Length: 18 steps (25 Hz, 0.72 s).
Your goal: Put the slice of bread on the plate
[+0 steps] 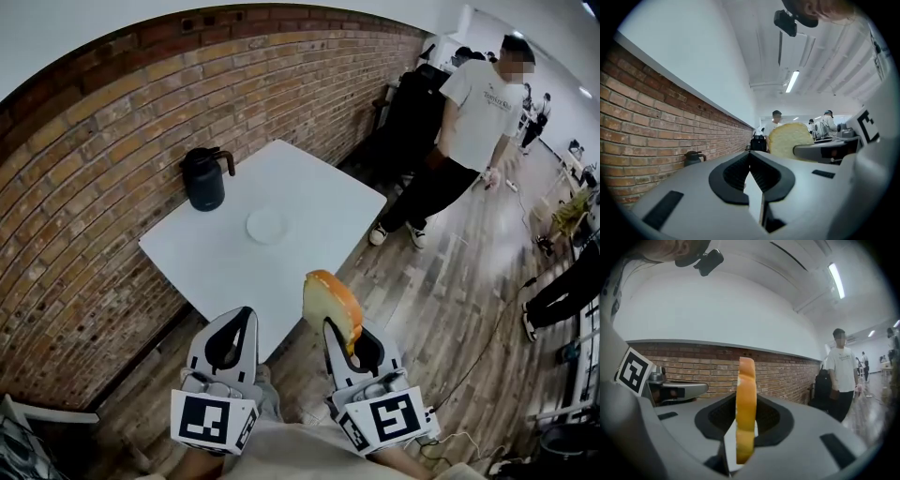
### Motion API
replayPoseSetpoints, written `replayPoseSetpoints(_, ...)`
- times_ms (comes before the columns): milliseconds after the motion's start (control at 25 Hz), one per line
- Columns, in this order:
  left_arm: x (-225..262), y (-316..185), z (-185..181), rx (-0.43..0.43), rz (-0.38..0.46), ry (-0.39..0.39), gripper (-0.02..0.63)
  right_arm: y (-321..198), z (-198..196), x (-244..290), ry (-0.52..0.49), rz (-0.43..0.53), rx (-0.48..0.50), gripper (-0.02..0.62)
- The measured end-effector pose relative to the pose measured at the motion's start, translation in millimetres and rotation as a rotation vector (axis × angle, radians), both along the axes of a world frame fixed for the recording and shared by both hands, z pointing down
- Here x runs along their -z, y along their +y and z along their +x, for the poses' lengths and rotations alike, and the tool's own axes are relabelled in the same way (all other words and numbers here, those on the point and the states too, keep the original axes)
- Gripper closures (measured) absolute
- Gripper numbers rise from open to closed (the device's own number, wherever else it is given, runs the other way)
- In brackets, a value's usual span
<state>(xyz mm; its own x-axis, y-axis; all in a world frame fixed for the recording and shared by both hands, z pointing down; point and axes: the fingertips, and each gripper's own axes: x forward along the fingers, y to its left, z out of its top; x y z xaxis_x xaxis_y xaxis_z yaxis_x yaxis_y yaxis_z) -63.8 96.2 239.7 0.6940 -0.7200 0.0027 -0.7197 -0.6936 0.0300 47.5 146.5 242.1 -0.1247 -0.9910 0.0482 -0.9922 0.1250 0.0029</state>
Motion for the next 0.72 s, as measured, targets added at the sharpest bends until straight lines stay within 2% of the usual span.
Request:
replayPoseSetpoints(160,3,-71,8,-0.035,-0.016,-0.003,0.595,-65,5,2,-0.001,-0.022,-0.032,0.495)
replayPoseSetpoints(360,2,-136,21,-0.091,-0.027,-0.003,0.595,-128,13,0,0.005,-0.044,-0.077,0.497)
replayPoseSetpoints(520,-5,-170,22,-0.114,-0.046,0.000,0.595,-161,14,-4,0.009,-0.058,-0.095,0.497)
replayPoseSetpoints(720,-12,-189,22,-0.123,-0.070,0.006,0.595,-179,9,-12,0.008,-0.087,-0.089,0.497)
